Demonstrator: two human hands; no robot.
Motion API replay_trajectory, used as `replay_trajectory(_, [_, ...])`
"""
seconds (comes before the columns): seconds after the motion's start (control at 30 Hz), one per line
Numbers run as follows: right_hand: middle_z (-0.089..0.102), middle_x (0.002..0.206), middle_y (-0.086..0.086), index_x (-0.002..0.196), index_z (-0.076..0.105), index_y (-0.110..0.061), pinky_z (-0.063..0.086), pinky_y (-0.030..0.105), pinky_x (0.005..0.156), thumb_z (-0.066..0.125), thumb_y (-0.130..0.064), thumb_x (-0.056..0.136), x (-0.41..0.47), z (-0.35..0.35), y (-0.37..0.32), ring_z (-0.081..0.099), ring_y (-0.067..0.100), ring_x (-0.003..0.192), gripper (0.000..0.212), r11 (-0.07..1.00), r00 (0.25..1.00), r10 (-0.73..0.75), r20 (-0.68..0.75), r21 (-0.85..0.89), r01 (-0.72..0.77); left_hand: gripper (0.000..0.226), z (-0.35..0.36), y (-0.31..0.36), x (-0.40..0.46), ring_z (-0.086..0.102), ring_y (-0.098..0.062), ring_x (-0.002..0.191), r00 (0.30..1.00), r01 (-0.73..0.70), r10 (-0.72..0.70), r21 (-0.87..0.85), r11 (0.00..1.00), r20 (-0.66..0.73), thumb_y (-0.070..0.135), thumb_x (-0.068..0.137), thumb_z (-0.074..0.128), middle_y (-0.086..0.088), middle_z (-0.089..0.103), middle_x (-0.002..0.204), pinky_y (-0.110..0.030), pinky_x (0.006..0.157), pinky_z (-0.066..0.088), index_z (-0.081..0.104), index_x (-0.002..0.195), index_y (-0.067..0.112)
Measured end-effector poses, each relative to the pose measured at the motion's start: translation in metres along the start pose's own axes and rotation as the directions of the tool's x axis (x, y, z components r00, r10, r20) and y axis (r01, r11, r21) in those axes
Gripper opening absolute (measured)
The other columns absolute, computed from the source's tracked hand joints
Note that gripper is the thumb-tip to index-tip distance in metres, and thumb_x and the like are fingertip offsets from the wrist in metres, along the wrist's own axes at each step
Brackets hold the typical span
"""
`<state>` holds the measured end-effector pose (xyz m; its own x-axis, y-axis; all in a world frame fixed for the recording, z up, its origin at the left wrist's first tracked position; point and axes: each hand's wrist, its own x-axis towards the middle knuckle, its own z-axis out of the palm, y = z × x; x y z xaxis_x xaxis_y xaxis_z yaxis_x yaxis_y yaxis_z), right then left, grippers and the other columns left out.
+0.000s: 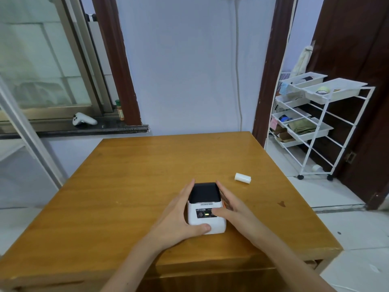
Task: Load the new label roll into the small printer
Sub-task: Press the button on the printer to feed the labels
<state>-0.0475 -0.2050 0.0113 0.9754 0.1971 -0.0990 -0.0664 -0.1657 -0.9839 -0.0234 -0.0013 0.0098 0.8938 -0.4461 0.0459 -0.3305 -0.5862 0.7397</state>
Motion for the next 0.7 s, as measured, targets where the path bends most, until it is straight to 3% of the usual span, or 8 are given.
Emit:
replay_trajectory(0.3, [0.038, 0.143, -0.02, 0.154, 0.013, -0.033, 0.044, 0.008, 0.088, 0.063, -0.013, 0.091, 0.0017, -0.0007, 0.0, 0.044, -0.017, 0.118, 0.082, 0.996, 1.0, -0.011, 0.006, -0.087, 0.011, 0.119, 0.0007, -0.0039, 0.0015, 0.036, 0.003, 0.137, 0.999, 0.009, -0.011, -0.045, 0.999, -0.03, 0.064, 0.058, 0.083, 0.025, 0.033, 0.154, -0.035, 0.114, 0.038, -0.006, 0.137, 0.072])
replay_trajectory(0.43, [0.034, 0.146, -0.017, 0.155, 0.01, -0.031, 0.041, 0.016, 0.098, 0.06, -0.012, 0.093, 0.0031, -0.0017, -0.0018, 0.041, -0.007, 0.125, 0.082, 0.994, 1.0, -0.005, 0.024, -0.112, 0.007, 0.122, 0.0009, -0.0064, 0.0028, 0.037, 0.005, 0.135, 0.999, 0.022, -0.024, -0.062, 0.998, -0.029, 0.059, 0.059, 0.085, 0.027, 0.036, 0.149, -0.022, 0.105, 0.037, -0.004, 0.142, 0.067])
replay_trajectory(0.53, [0.033, 0.148, -0.016, 0.154, 0.01, -0.032, 0.036, 0.023, 0.108, 0.06, -0.013, 0.093, 0.0043, -0.0022, -0.0009, 0.038, -0.002, 0.132, 0.082, 0.993, 1.0, -0.011, 0.023, -0.115, 0.013, 0.124, 0.0014, -0.0079, 0.0038, 0.041, 0.005, 0.131, 0.999, 0.024, -0.026, -0.07, 0.997, -0.03, 0.059, 0.059, 0.086, 0.027, 0.04, 0.145, -0.023, 0.104, 0.039, -0.002, 0.146, 0.063])
replay_trajectory(0.7, [0.037, 0.15, -0.016, 0.153, 0.015, -0.035, 0.041, 0.032, 0.109, 0.061, -0.024, 0.086, 0.0009, 0.005, 0.0027, 0.044, 0.002, 0.132, 0.082, 0.991, 0.997, -0.069, -0.047, -0.116, 0.063, 0.122, 0.0006, -0.0071, 0.0043, 0.042, 0.009, 0.127, 0.999, 0.025, -0.028, -0.089, 0.996, -0.032, 0.057, 0.059, 0.086, 0.034, 0.041, 0.137, -0.022, 0.103, 0.038, -0.003, 0.143, 0.068])
